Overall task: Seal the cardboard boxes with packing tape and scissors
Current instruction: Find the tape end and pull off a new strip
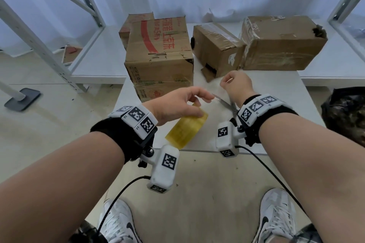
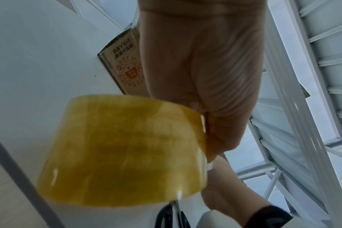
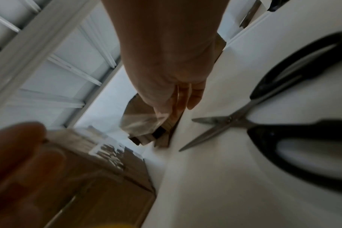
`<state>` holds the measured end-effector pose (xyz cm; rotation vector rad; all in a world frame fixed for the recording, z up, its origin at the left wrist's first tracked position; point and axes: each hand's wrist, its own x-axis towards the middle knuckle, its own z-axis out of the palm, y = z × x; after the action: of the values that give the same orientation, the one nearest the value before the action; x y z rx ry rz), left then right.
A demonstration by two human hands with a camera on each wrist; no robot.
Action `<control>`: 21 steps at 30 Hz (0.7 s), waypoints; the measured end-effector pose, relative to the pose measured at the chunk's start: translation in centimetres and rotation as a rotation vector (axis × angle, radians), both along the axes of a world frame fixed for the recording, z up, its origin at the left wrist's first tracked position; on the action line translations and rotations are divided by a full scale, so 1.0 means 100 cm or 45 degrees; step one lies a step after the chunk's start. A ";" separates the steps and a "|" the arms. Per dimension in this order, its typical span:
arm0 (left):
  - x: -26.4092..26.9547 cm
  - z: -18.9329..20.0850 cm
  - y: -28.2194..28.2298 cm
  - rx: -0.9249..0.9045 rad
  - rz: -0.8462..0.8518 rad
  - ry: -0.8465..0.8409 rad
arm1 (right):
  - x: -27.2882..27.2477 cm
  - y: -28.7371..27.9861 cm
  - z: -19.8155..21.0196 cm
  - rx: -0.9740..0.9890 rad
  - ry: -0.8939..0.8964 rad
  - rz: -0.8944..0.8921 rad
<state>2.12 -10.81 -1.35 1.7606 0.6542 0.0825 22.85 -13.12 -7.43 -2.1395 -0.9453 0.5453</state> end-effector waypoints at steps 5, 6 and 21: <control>-0.007 0.002 0.011 -0.036 0.123 0.048 | -0.007 0.005 -0.015 -0.040 -0.045 0.072; -0.009 0.001 0.013 -0.035 0.144 0.057 | -0.008 0.006 -0.014 -0.045 -0.048 0.093; -0.006 -0.002 0.015 0.022 0.241 0.117 | -0.029 0.021 -0.016 -0.305 -0.306 0.265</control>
<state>1.57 -9.33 -1.57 1.7231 0.8889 0.1378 19.94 -11.00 -9.04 -2.3735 -1.3031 0.5318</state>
